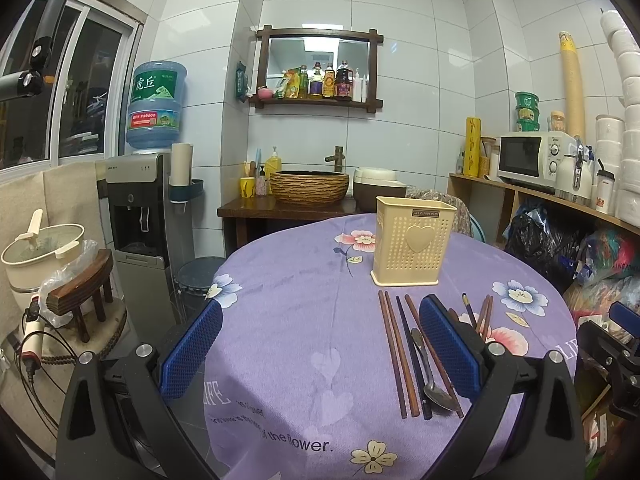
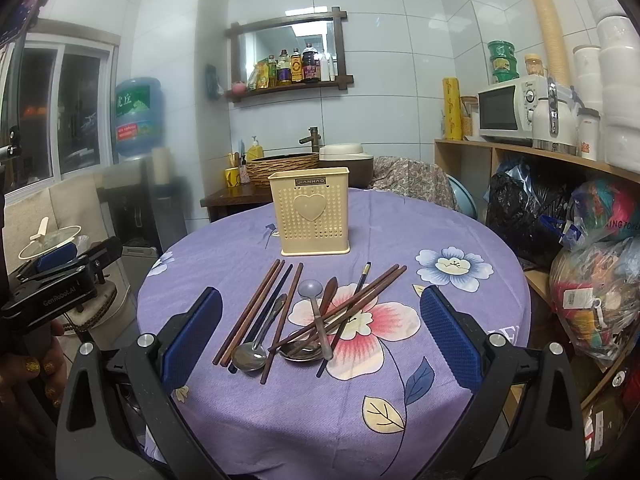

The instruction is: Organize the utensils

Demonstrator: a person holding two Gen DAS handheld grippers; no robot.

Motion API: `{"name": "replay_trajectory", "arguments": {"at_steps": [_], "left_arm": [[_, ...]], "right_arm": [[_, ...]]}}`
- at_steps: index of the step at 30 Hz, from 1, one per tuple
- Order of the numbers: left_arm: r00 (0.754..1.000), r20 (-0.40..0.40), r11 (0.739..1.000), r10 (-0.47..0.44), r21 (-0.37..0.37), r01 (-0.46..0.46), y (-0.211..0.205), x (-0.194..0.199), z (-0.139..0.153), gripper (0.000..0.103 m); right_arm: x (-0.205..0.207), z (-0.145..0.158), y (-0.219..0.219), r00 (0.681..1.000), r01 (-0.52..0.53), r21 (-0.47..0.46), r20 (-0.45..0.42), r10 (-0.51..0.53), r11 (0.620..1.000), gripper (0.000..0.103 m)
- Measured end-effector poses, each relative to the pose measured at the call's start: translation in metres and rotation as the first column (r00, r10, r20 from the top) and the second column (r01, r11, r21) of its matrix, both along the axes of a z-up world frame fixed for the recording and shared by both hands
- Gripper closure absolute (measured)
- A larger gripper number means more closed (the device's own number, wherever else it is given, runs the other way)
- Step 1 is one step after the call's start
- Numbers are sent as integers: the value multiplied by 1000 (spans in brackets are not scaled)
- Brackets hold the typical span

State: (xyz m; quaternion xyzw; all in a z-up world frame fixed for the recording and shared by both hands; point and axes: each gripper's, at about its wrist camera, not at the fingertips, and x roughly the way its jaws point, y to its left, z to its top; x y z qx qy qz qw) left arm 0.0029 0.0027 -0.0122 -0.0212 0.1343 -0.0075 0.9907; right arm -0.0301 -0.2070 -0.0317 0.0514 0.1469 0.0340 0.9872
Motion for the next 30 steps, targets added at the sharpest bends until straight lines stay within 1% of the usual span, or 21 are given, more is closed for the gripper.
{"name": "replay_trajectory", "arguments": {"at_steps": [30], "left_arm": [[1000, -10, 1000, 0, 6, 0, 1, -1, -11, 5]], "right_arm": [[0, -2, 2, 1000, -2, 2, -6, 2, 1000, 5]]}}
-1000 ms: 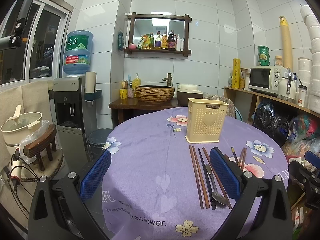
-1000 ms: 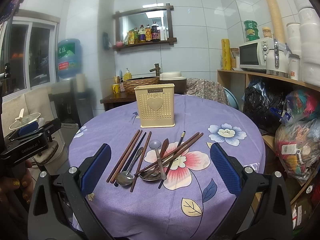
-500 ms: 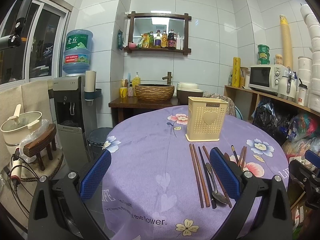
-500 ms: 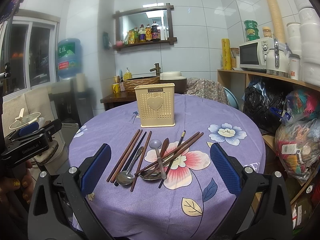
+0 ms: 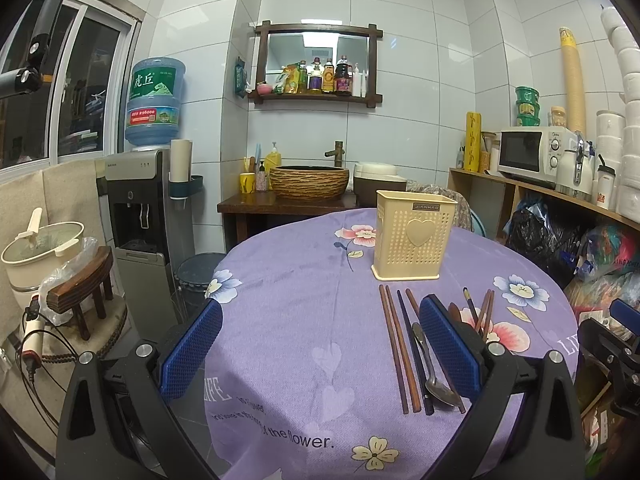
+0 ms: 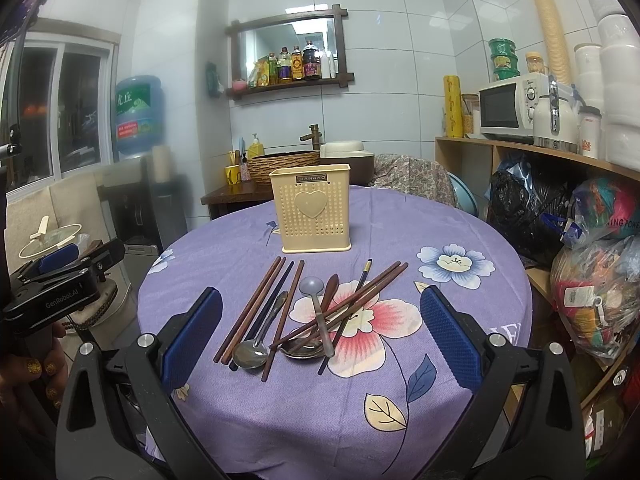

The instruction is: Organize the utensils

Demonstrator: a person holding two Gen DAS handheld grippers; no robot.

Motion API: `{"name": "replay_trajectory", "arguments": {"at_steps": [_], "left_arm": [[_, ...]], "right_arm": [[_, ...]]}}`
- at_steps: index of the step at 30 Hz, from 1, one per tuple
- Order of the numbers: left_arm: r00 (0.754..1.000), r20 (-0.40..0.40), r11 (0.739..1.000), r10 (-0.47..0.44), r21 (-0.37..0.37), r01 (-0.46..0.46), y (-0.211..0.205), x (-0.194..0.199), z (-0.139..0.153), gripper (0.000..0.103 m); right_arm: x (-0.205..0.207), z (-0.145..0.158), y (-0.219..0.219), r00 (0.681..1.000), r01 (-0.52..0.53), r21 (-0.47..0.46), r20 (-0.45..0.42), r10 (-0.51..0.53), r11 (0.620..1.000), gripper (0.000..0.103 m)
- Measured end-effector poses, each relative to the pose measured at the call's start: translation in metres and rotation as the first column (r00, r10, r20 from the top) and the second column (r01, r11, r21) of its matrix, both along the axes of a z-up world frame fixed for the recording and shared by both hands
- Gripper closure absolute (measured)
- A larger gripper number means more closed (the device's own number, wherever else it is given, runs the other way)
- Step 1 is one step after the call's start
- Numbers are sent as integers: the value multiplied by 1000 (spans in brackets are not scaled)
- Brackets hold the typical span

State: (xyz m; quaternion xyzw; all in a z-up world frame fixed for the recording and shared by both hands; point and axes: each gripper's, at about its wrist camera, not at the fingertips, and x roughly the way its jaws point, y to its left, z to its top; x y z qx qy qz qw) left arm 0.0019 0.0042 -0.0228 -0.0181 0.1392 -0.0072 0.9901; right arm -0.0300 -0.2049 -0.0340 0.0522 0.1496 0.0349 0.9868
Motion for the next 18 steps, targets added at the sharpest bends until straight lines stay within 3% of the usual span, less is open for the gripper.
{"name": "replay_trajectory", "arguments": {"at_steps": [11, 18], "left_arm": [[1000, -13, 1000, -1, -4, 1, 3, -1, -8, 5], [995, -92, 999, -37, -21, 35, 3, 12, -14, 5]], "right_arm": [[2, -6, 2, 1000, -2, 0, -19, 2, 1000, 5], [17, -10, -2, 997, 11, -25, -77, -13, 1000, 5]]}}
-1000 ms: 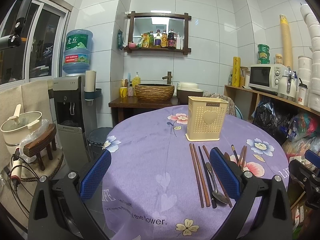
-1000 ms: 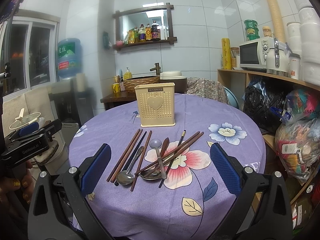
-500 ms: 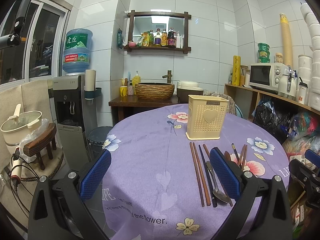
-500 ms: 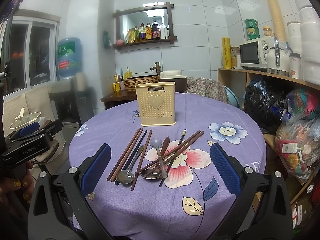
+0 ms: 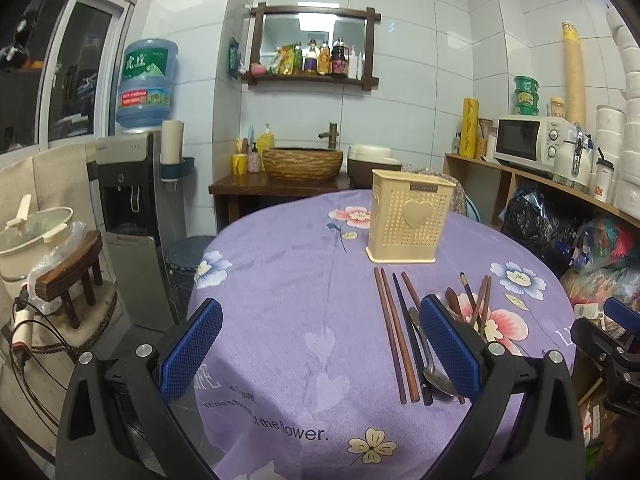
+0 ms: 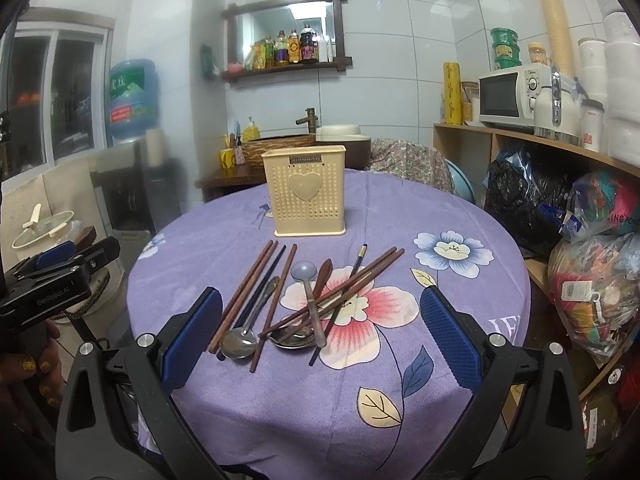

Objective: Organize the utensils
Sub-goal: 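Move left tool to a brown chopstick while right tool approaches the clear plastic spoon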

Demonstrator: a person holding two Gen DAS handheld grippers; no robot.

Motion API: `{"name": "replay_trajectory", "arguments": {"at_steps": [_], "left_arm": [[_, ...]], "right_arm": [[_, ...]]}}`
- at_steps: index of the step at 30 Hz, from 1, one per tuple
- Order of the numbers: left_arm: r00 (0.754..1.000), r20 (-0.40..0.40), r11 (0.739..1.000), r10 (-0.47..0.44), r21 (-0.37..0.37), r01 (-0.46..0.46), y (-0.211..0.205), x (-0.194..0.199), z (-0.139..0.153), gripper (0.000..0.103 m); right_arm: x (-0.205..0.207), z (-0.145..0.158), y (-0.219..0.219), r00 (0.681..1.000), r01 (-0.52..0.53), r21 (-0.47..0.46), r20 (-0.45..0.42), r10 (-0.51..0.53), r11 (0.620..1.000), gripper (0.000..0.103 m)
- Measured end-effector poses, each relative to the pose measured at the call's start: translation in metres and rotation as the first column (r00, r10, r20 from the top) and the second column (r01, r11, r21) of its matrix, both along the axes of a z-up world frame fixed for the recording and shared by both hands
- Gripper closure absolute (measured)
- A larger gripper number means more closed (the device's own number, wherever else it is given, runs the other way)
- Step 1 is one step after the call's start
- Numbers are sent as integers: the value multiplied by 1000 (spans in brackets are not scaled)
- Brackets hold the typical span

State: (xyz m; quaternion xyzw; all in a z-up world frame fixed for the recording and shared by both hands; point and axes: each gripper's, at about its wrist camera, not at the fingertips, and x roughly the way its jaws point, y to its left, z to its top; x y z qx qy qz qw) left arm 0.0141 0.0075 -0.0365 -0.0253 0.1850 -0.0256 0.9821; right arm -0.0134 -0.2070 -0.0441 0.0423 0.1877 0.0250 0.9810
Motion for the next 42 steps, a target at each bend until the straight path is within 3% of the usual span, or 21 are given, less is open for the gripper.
{"name": "replay_trajectory", "arguments": {"at_steps": [7, 19, 22, 28, 33, 39, 42], "left_arm": [[992, -125, 999, -33, 2, 33, 0, 32, -14, 5], [946, -306, 990, -109, 52, 131, -9, 115, -23, 6], [936, -332, 985, -114, 88, 151, -18, 130, -23, 15], [904, -393, 973, -167, 83, 216, -37, 160, -25, 32], [861, -466, 961, -205, 72, 268, -58, 185, -36, 53], [831, -511, 959, -222, 40, 281, -70, 203, -43, 64], [827, -520, 958, -213, 57, 282, -76, 207, -45, 68]], "right_arm": [[35, -14, -11, 993, 6, -6, -116, -7, 1000, 5], [107, -40, -51, 954, 64, 10, -294, -58, 998, 5], [123, -44, -62, 942, 85, 9, -326, -77, 996, 5], [144, -45, -72, 931, 101, 21, -355, -87, 995, 5], [153, -43, -74, 932, 111, 30, -351, -93, 993, 5], [156, -44, -70, 932, 103, 7, -349, -95, 995, 5], [158, -46, -70, 930, 101, 4, -355, -93, 995, 5]]}}
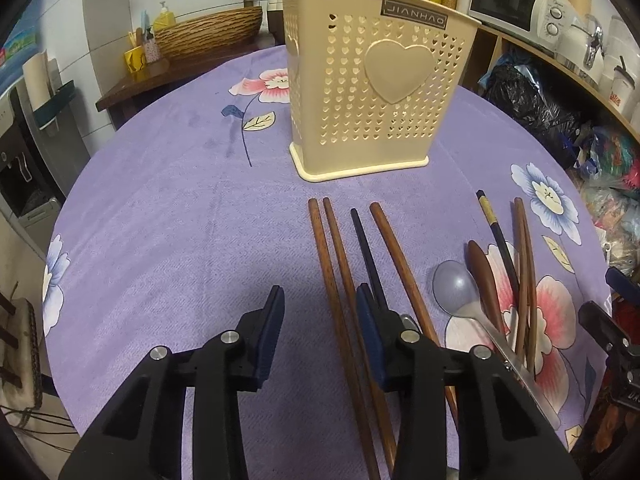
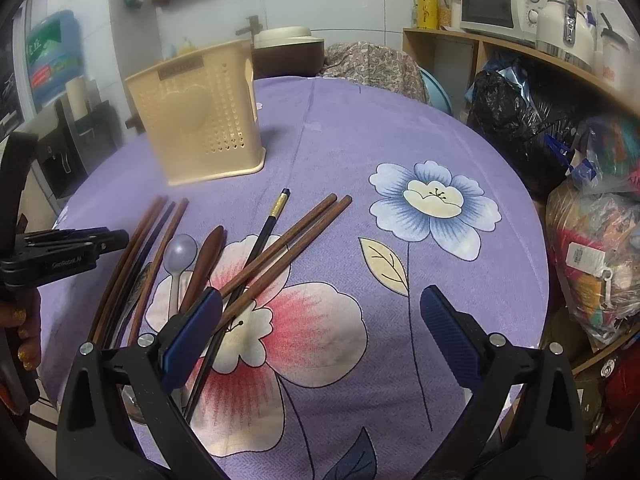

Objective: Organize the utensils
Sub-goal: 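Move left tool to a brown chopstick while right tool approaches the clear plastic spoon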

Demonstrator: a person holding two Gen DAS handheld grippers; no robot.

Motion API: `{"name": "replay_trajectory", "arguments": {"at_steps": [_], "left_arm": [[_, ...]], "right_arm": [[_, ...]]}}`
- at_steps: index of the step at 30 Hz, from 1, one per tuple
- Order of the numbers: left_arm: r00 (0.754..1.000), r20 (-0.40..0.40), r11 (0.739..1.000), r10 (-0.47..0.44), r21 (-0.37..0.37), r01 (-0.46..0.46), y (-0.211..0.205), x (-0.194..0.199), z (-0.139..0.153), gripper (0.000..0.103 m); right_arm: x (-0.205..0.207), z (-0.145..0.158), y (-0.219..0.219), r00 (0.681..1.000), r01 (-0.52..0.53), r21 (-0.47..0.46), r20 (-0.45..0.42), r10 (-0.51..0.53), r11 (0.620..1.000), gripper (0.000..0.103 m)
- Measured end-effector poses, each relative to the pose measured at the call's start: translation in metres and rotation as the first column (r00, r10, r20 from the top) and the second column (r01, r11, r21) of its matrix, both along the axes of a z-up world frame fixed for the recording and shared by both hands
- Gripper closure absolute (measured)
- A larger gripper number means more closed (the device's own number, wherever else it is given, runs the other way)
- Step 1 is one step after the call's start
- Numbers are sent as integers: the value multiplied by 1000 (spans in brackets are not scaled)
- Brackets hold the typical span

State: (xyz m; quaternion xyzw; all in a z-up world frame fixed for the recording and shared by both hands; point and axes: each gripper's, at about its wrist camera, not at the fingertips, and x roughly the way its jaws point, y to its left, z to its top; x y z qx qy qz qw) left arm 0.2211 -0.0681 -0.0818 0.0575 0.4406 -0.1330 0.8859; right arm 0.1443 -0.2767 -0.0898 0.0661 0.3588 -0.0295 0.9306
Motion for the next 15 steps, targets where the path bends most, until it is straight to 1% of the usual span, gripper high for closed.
{"name": "replay_trajectory", "arguments": {"at_steps": [3, 10, 15], "left_arm": [[1000, -11, 1000, 3, 15, -3, -1, 3, -4, 72], [1000, -25, 1000, 7, 24, -7, 1, 7, -10, 73], [1000, -7, 997, -8, 71, 9, -4, 14, -11, 73]], "right_arm": [[0, 0, 0, 1000, -3, 1, 1, 3, 1000, 5], [0, 1, 3, 1000, -5, -10, 8, 6, 1000, 5], [2, 3, 7, 1000, -13, -15, 7, 13, 1000, 5]]}}
